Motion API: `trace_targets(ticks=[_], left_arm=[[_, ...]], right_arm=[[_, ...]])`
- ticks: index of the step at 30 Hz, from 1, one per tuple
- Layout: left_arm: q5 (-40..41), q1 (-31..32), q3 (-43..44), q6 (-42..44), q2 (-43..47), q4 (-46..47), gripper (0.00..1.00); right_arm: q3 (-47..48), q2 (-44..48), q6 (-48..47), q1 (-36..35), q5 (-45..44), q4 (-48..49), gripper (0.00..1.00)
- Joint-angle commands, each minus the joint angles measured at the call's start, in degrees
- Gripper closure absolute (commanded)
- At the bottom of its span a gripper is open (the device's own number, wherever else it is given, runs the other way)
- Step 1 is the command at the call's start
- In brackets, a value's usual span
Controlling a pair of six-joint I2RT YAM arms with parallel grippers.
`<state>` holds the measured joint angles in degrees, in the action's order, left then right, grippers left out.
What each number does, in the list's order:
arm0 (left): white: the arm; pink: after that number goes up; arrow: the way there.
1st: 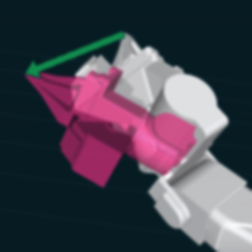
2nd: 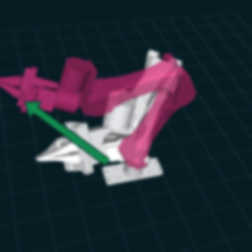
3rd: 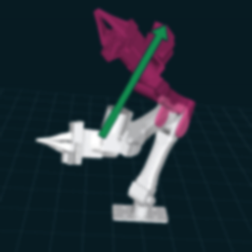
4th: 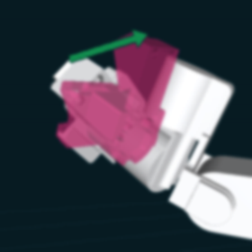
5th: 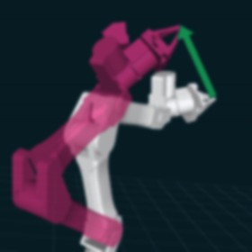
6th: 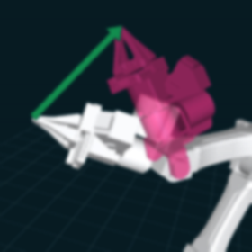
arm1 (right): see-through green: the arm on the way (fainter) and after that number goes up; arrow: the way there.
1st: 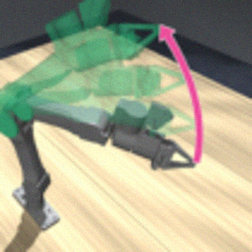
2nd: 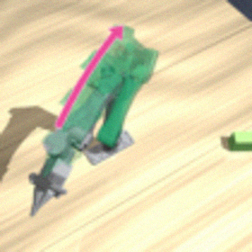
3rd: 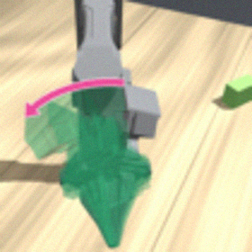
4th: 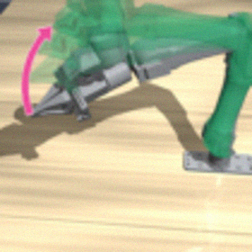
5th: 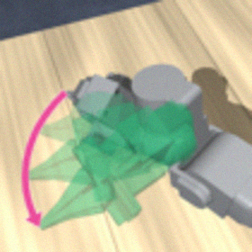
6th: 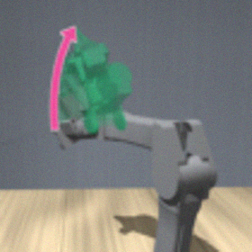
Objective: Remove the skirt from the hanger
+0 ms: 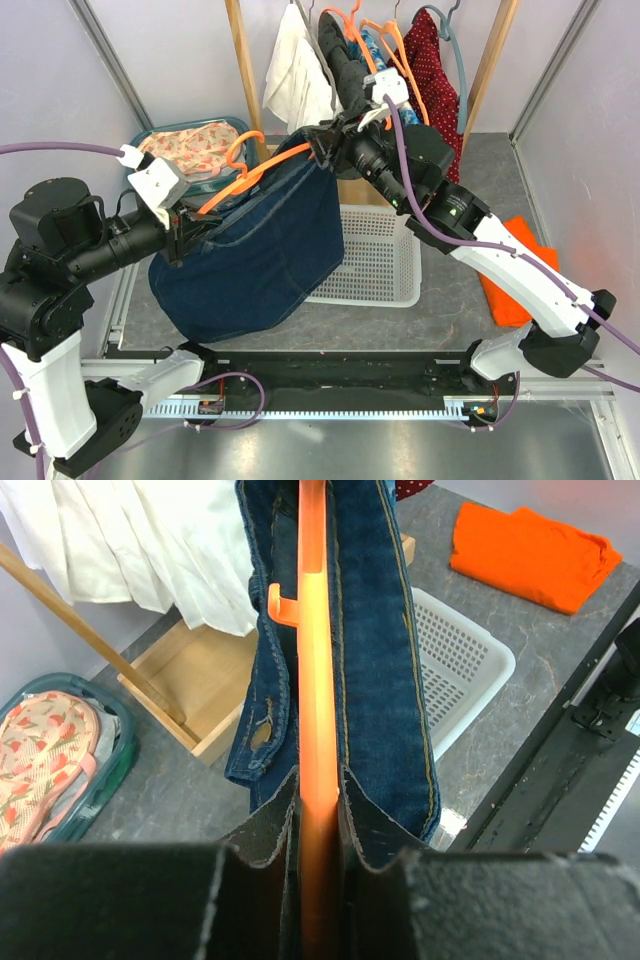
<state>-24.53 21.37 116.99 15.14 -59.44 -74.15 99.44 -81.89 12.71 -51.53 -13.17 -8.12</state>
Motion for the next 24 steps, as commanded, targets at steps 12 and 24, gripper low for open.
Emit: trace_targets(ticks=[12,24], left_arm=[[-4.47,0.08,-4.04,0.95,0.38,9.9,0.98],[-11.14,0.52,-2.56,-1.85,-5.16,12.98,0.96]], right_arm=[[11.11,-3.1,0.82,-0.24,5.69,-2.86,1.0],[25.63,-10.13,-1.11,-10.43,6.84,-9.46,1.0]])
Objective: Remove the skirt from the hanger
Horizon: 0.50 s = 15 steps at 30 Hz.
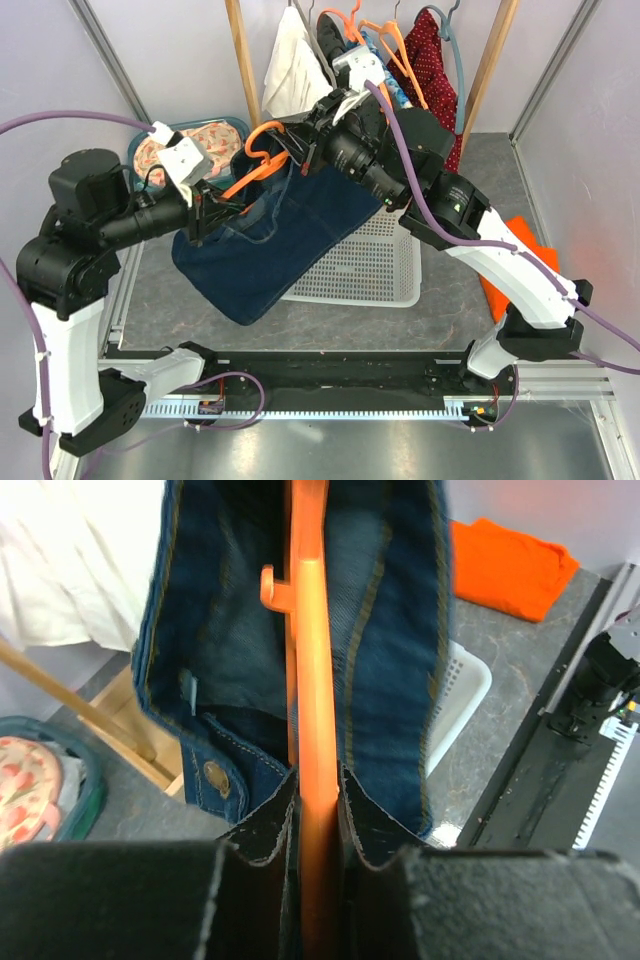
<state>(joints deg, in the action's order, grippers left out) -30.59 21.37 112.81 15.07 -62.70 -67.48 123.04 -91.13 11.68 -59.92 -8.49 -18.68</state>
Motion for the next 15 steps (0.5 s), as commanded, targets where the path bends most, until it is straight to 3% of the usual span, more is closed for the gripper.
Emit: trace_targets(ticks=[1,7,9,11,13,15], left_arm=[[-5.79,0.69,1.88,-1.97,-2.25,6.4,0.95],[-5.72,1.13,2.06,-3.12,-1.82,8.94,0.98],[-3.61,1.13,2.15,-4.51,-0.59,11.4,0.98],[-1.41,1.13,1.8,-5.22,0.47,13.51,0.98],[-0.53,1.13,1.36,-6.1,1.0,15.01,0.98],[0.52,1.13,0.48,-7.16,0.91,16.23,0.98]], right_arm=[[1.5,-0.98,-0.17,-2.48,1.82,1.01,1.0],[-2.01,1.04,-1.31,-2.57,-1.87,0.58,1.0],[-4.63,2.18,-2.54,-2.57,-4.85,-0.04,0.6],[-7.19,4.29,-3.42,-2.57,-6.27,-0.04,0.32],[-10.18,6.57,-3.51,-2.57,-7.67,0.74,0.18],[-12.46,8.07,-3.16,-2.57,-7.51,1.71,0.15]])
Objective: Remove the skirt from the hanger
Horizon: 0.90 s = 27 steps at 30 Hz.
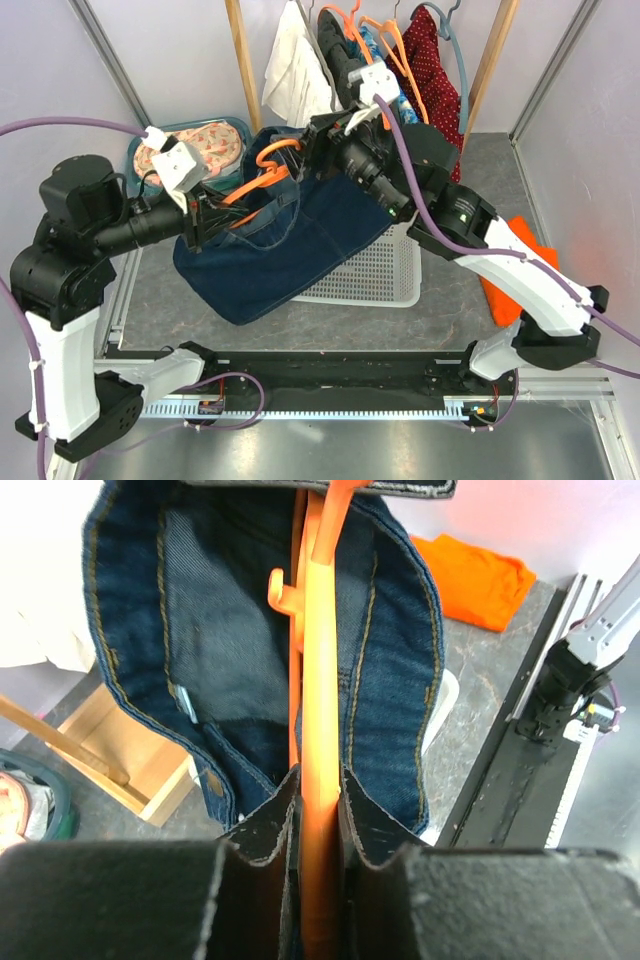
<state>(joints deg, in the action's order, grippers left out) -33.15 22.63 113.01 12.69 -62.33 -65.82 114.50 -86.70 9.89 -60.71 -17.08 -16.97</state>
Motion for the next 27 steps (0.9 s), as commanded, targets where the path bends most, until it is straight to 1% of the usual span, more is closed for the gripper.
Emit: trace_targets(ticks=[1,2,5,8,9,11,12,14,15,17,18,20,21,23,24,26,27], left_arm=[[3.52,-0.13,-0.16,-5.13,0.54,15.02,0.98],[4.05,-0.13,-1.2,-5.83,0.54,15.72,0.98],[7.21,-0.13,-2.96,-7.58,0.63,18.97,0.98],[10.9,-0.13,-3.85,-9.16,0.28,21.35,0.98],[12.48,-0.13,-4.03,-9.35,0.19,21.61,0.98],[13.98,-0.13,-4.46,-9.87,-0.34,22.49,0.98],[15.38,-0.13,-4.55,-10.14,-0.43,22.75,0.98],[16.18,-0.13,-4.56,-10.49,-1.13,23.11,0.98],[16.1,-0.13,-4.47,-10.58,-1.39,23.19,0.98],[16.36,-0.13,-3.68,-11.45,-2.18,23.28,0.98],[16.36,-0.13,-3.24,-11.63,-2.45,23.28,0.98],[16.18,-0.13,-2.19,-12.07,-2.8,23.2,0.98],[16.01,-0.13,-1.92,-12.25,-3.06,23.2,0.98],[16.01,-0.13,-1.22,-12.16,-3.33,23.28,0.98],[16.01,-0.13,-1.13,-12.16,-3.42,23.28,0.98],[16.01,-0.13,-0.6,-12.16,-3.51,23.28,0.98],[15.92,-0.05,-0.51,-12.25,-3.51,23.28,0.98]], right_arm=[[-4.19,4.42,-1.28,-1.7,1.61,0.18,0.07],[-4.28,4.69,-1.1,-1.78,1.79,0.1,0.02],[-4.63,6.45,-1.01,-1.87,2.32,-0.52,0.02],[-6.21,10.57,-1.01,-1.78,2.84,0.44,0.02],[-8.22,13.71,-0.67,-1.96,3.19,1.41,0.02],[-12.08,16.9,-0.57,-2.22,5.81,5.09,0.02],[-12.89,19.0,-0.49,-2.92,6.53,6.06,0.02],[-12.64,19.55,-0.83,-4.06,8.02,4.76,0.02],[-12.89,19.37,-1.27,-6.16,8.12,4.41,0.02],[-15.08,18.5,-3.11,-9.67,6.98,3.7,0.02],[-16.14,16.67,-3.99,-14.57,3.23,3.61,0.02],[-18.51,13.5,-6.8,-19.51,-2.58,2.74,0.02],[-19.13,9.83,-7.16,-22.76,-6.26,3.17,0.02],[-19.58,5.86,-6.64,-24.54,-8.49,3.17,0.02],[-19.66,2.44,-6.46,-25.07,-9.45,3.43,0.02],[-20.1,0.13,-5.85,-25.34,-11.21,4.4,0.02],[-20.63,-1.09,-5.85,-25.34,-11.57,6.49,0.02]])
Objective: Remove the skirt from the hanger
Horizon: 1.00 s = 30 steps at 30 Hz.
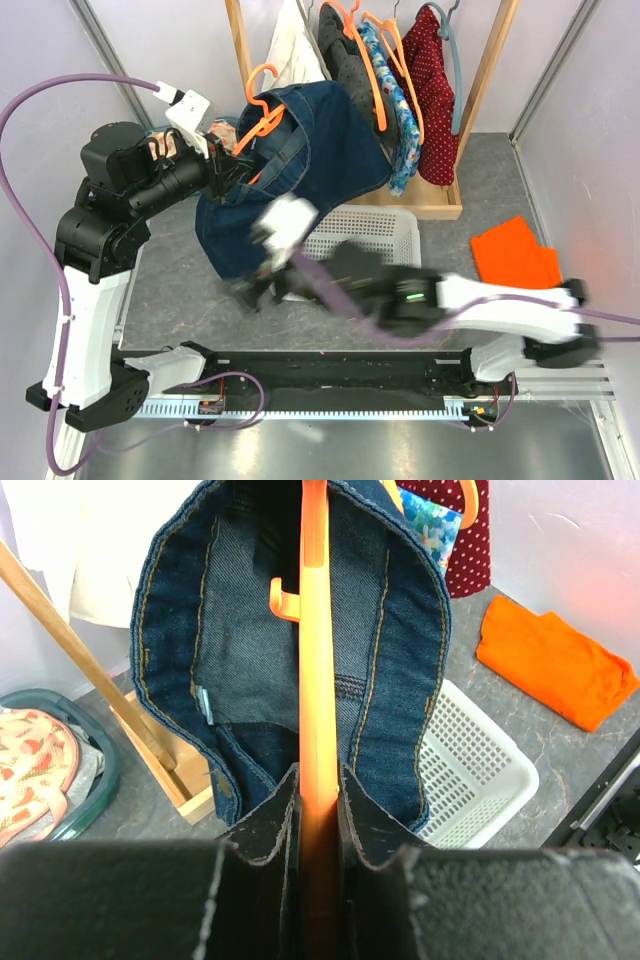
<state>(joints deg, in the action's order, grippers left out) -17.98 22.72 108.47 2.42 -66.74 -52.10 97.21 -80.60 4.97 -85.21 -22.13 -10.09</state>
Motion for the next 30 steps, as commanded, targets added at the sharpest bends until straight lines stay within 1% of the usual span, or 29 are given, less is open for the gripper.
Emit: trace_targets(ticks=[1,5,8,10,14,16,17,19,20,22,24,25,26,27,28,29,30], left_arm=[[0.66,-0.22,4.03,-1.89,1.0,9.47,0.98],[0.49,-0.13,4.21,-1.89,1.17,9.64,0.98],[0.31,-0.13,3.86,-2.06,1.61,9.64,0.98],[0.05,-0.13,3.51,-3.37,1.96,9.56,0.98],[-0.3,-0.05,3.33,-3.38,2.23,9.64,0.98],[-0.13,-0.05,3.51,-3.82,2.14,9.73,0.98],[-0.22,-0.04,3.51,-3.91,2.14,9.65,0.98],[-0.04,-0.04,3.77,-4.09,2.14,9.73,0.98],[0.05,-0.04,3.77,-4.17,2.23,9.73,0.98],[0.05,-0.04,3.77,-4.26,2.4,9.73,0.98],[0.05,-0.05,3.68,-4.44,2.58,9.73,0.98],[-0.39,-0.04,3.68,-4.44,2.58,9.73,0.98],[-0.74,-0.04,3.51,-4.35,2.67,9.73,0.98],[-0.74,-0.04,3.51,-4.17,2.93,9.73,0.98],[-0.57,-0.04,3.51,-4.09,2.93,9.73,0.98],[-0.65,0.04,3.42,-3.82,3.02,9.73,0.98],[-0.57,-0.04,3.33,-3.73,3.19,9.65,0.98]], right_arm=[[-3.86,-7.73,-0.49,-0.75,-7.57,0.76,0.02],[-5.71,-10.28,0.13,-0.75,-8.28,4.54,0.02],[-6.06,-12.21,-0.66,-1.01,-13.1,7.35,0.02],[-6.85,-12.3,-1.63,-1.19,-14.69,11.21,0.02],[-9.67,-13.79,-2.95,-1.98,-20.74,19.64,0.02],[-8.97,-15.37,-3.65,-2.15,-22.51,21.24,0.02],[-8.44,-17.12,-3.92,-2.59,-25.22,22.82,0.02],[-7.65,-18.89,-4.62,-2.86,-27.69,24.84,0.02],[-7.56,-20.2,-4.53,-2.94,-29.27,27.38,0.02],[-7.3,-21.87,-7.16,-2.95,-30.42,30.11,0.02],[-6.34,-23.19,-7.87,-2.95,-30.43,32.58,0.06],[-4.5,-24.68,-8.31,-3.03,-30.43,32.93,0.09],[-3.53,-25.39,-8.49,-2.95,-30.34,32.94,0.2],[-2.65,-25.92,-8.49,-3.03,-30.25,33.03,0.28],[-1.77,-26.45,-8.58,-3.03,-29.82,33.11,0.39],[-1.76,-26.45,-8.31,-2.95,-29.2,33.98,0.67],[-1.5,-26.45,-8.14,-3.03,-28.33,34.08,0.82]])
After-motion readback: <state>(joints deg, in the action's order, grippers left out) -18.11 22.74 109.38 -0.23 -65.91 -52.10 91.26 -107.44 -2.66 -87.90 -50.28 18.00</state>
